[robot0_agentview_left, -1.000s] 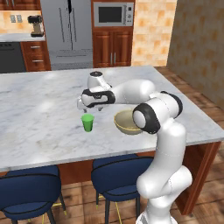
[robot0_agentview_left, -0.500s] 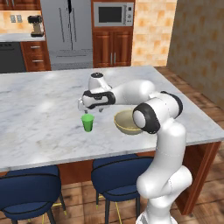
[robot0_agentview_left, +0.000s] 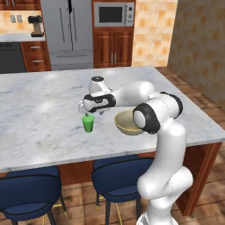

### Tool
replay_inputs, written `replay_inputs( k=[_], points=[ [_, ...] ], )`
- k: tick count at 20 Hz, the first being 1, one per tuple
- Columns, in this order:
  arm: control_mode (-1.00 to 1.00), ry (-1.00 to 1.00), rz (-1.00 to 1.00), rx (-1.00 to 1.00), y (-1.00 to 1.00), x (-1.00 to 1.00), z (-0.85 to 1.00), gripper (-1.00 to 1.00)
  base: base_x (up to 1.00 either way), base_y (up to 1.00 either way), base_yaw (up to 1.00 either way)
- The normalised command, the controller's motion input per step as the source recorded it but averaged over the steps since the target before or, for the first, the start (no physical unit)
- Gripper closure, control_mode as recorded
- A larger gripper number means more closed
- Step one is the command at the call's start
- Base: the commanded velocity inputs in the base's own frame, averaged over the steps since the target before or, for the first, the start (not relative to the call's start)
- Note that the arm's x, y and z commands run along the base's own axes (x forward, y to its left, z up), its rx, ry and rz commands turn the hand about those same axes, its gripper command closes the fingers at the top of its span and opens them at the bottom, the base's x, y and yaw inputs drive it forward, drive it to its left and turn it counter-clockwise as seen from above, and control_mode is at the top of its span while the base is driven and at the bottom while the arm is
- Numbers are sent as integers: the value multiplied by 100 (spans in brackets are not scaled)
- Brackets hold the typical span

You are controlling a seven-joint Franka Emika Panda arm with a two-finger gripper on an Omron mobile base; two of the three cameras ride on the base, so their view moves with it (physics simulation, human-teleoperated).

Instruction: Place the cup inside the bowl on the dining table and move the bowl to any counter.

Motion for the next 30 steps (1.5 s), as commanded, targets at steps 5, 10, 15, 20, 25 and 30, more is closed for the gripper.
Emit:
replay_inputs(
  k=[5, 10, 15, 20, 25, 30],
  points=[
    [-100, -1, 0, 0, 0, 0, -14, -100, 0, 0, 0],
    [-100, -1, 0, 0, 0, 0, -16, -100, 0, 0, 0],
    [-100, 0, 0, 0, 0, 0, -13, -100, 0, 0, 0],
    [-100, 0, 0, 0, 0, 0, -9, -100, 0, 0, 0],
    [-100, 0, 0, 0, 0, 0, -9, -100, 0, 0, 0],
    [-100, 0, 0, 0, 0, 1, -7, -100, 0, 0, 0]
  ],
)
